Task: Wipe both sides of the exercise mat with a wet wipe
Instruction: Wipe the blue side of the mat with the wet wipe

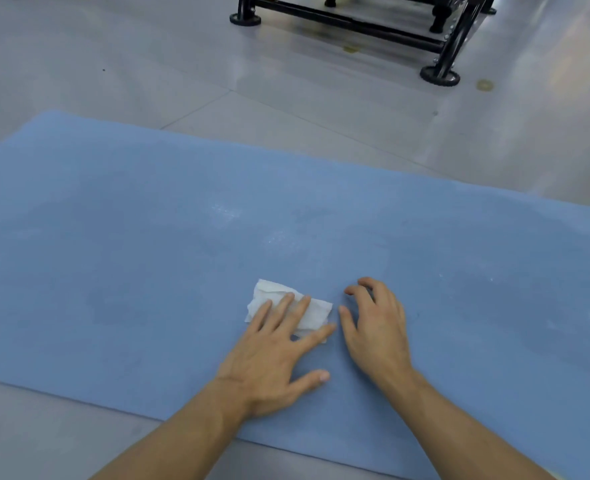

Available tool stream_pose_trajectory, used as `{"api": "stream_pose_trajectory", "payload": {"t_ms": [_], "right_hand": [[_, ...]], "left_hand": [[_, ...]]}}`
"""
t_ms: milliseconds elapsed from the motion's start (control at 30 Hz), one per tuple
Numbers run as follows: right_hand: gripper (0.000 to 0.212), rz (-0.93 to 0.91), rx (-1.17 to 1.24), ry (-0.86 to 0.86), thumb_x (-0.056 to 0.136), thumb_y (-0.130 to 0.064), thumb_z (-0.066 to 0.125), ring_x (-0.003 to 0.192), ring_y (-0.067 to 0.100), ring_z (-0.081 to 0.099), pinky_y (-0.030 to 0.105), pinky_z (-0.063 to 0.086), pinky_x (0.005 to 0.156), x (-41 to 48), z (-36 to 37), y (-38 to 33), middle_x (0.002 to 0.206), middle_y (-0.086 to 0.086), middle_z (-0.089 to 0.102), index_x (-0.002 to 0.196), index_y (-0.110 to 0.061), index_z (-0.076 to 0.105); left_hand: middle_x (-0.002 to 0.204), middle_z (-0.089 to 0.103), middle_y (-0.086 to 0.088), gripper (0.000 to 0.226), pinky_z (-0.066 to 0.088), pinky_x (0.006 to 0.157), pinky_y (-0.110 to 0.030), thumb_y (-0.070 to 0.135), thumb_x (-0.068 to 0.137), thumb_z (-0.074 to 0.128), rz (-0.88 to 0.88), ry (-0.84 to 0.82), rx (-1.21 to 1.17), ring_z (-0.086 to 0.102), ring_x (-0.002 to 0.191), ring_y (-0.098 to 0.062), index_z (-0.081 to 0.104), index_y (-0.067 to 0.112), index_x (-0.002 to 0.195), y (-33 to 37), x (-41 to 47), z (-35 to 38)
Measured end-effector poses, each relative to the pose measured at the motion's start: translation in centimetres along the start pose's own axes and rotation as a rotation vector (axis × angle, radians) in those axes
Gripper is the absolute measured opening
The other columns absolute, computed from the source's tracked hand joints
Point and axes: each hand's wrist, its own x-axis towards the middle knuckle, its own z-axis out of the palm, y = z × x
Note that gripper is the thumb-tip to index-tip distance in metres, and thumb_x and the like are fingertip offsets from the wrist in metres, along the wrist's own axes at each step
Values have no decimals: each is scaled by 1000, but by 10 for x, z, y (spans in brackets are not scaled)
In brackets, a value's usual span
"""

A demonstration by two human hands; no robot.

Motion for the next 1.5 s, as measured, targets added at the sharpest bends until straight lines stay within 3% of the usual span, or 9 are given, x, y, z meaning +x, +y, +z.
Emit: {"api": "stream_pose_trajectory", "payload": {"t_ms": [100, 200, 400, 567, 733, 833, 933, 1200, 1500], "right_hand": [[32, -7, -43, 0, 93, -34, 54, 127, 28, 53, 45, 40, 108, -2, 5, 0, 136, 7, 55, 120, -19, 64], [41, -20, -96, -11, 96, -41, 39, 130, 25, 50, 42, 40, 108, -5, 8, -2, 139, 4, 53, 124, -20, 60], [41, 6, -120, -22, 95, -43, 41, 132, 23, 49, 42, 38, 110, -5, 8, -1, 140, 2, 53, 125, -22, 60], [40, 4, -124, -21, 94, -42, 42, 131, 24, 48, 42, 38, 110, -5, 7, -3, 139, 1, 53, 124, -22, 60], [41, -39, -191, -36, 97, -39, 41, 137, 23, 45, 39, 30, 112, -4, 8, -6, 143, 4, 54, 126, -18, 59], [63, -52, -213, -138, 98, -48, 25, 150, 19, 29, 38, 19, 120, -2, 7, -7, 161, 1, 37, 151, -18, 43], [74, -52, -224, -217, 97, -55, 8, 156, 13, 8, 36, 7, 125, -1, 7, -6, 169, -5, 14, 162, -21, 20], [74, -53, -225, -234, 98, -57, 6, 156, 10, 3, 34, 4, 125, -2, 7, -3, 170, -6, 9, 162, -23, 18], [72, -32, -226, -228, 99, -56, 9, 156, 10, 3, 36, 4, 125, -3, 6, -7, 170, -7, 9, 162, -23, 17]], "left_hand": [[169, -21, 0, 67, -12, 122, -51, 81, 94, 24, 4, -30, 32, -27, 153, -23, 2, 61, 155, -2, -3, 10], [171, -8, 3, 66, -4, 123, -50, 77, 98, 19, -14, 33, 84, -12, 157, -23, 11, 52, 158, -5, 1, 16], [171, 2, 14, 74, 1, 125, -42, 66, 101, 20, -144, 130, 60, -9, 156, -8, 9, 29, 164, -6, 16, 21], [168, 25, 3, 74, 5, 126, -33, 60, 100, 23, -278, 250, 18, 12, 157, -14, 19, 21, 163, -43, 20, 14], [170, -3, 13, 82, -7, 125, -27, 66, 93, 7, -435, 225, -64, -8, 156, -9, 2, 25, 164, -72, 13, -1], [171, 10, 6, 78, -1, 127, -33, 65, 97, 18, -300, 206, -24, -2, 158, -14, 13, 23, 163, -61, 16, 3], [171, 3, 5, 82, -6, 126, -33, 67, 97, 15, -233, 148, 26, -10, 157, -12, 12, 19, 164, -49, 19, 6], [170, 0, 9, 71, -8, 125, -29, 59, 106, 25, 103, 66, 84, -12, 156, -6, 10, 20, 164, -28, 12, 4], [163, -20, 23, 69, -16, 117, -16, 59, 103, 14, -313, 82, -56, -22, 150, 4, -11, 30, 161, -87, 28, -21]]}}
